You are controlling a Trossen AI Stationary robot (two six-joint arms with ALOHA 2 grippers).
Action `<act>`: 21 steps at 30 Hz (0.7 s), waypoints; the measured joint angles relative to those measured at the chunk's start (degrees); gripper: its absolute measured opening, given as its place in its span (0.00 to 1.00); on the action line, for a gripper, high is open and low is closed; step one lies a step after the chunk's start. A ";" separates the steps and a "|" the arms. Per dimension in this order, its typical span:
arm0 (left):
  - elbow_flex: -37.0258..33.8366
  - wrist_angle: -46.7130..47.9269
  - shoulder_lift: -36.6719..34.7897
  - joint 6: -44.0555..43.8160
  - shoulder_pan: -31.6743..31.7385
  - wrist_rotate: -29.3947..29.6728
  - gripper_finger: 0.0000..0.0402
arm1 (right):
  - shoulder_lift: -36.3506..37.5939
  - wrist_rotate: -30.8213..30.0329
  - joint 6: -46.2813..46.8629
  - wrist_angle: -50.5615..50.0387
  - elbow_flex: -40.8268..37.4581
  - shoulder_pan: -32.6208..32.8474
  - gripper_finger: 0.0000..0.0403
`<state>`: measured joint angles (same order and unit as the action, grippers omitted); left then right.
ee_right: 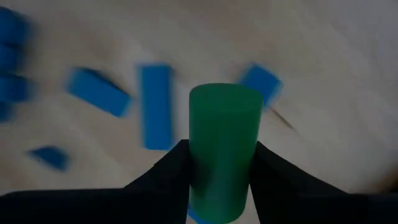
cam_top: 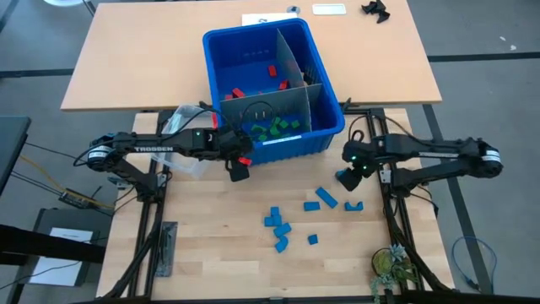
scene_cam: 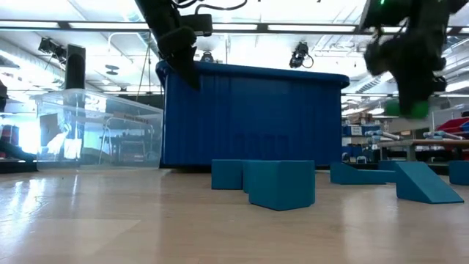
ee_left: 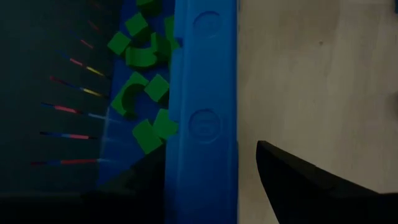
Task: Sort blocks
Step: Put the green block into the blue bin
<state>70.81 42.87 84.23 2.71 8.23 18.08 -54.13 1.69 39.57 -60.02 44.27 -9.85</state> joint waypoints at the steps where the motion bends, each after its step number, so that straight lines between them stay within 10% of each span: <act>1: 0.00 -0.02 0.00 0.10 0.00 0.64 0.58 | 1.09 -0.15 -0.53 0.84 1.14 0.57 0.32; 21: 14.99 9.88 -0.39 2.76 -0.06 -1.79 0.58 | -0.46 -1.03 -17.03 36.42 8.66 3.00 0.32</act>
<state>85.80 52.75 83.83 5.47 8.17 16.28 -54.59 0.66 22.54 -23.59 52.93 -6.85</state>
